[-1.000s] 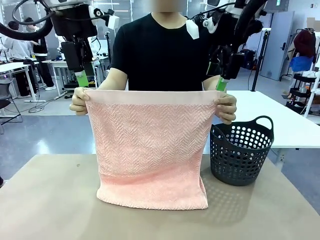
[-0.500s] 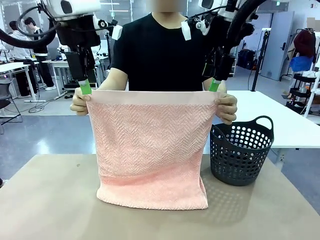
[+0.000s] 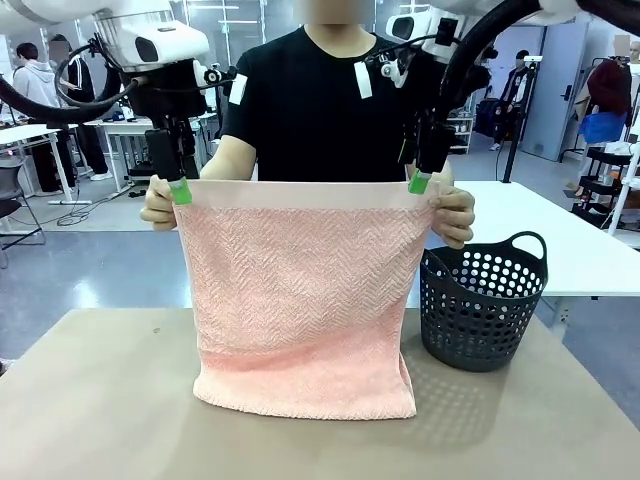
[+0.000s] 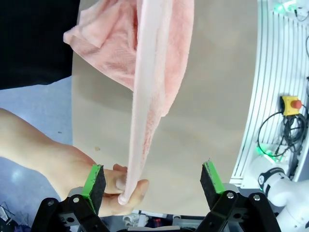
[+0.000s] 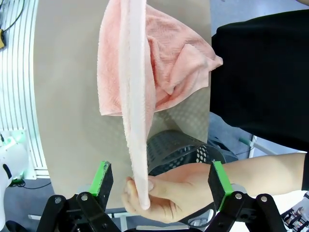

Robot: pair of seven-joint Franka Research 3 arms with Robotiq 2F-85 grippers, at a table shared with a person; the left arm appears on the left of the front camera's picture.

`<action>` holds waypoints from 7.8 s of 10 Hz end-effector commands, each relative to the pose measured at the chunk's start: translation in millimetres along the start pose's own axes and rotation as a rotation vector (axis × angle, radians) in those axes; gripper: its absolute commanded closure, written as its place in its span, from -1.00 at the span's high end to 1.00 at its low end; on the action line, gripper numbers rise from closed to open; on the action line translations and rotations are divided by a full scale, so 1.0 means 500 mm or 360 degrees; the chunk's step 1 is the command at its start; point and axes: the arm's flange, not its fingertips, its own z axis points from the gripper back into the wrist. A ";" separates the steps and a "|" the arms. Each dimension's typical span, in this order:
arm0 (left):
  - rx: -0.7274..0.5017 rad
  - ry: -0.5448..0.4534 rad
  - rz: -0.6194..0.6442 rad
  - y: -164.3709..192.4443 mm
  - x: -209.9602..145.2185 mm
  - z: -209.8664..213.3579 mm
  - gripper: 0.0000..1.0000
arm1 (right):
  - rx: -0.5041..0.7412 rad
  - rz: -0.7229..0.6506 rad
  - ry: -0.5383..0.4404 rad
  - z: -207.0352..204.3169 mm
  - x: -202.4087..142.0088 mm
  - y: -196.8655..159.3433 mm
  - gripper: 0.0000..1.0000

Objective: Fold the towel.
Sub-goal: Grab the top end of the 100 cm Hotel Towel extended by the human, then release the end of the 100 cm Hotel Towel you were holding and grab the top end of the folded side.

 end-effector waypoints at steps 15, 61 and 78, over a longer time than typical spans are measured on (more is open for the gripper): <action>-0.0095 -0.0061 -0.0045 0.023 -0.007 -0.063 -1.00 | 0.0194 -0.0081 0.0090 -0.081 0.032 0.005 -0.94; -0.0084 -0.0024 -0.0022 0.033 0.001 -0.060 -1.00 | 0.0193 -0.0052 0.0064 -0.084 0.030 0.006 -1.00; -0.0084 -0.0024 -0.0022 0.033 0.001 -0.060 -1.00 | 0.0193 -0.0052 0.0064 -0.084 0.030 0.006 -1.00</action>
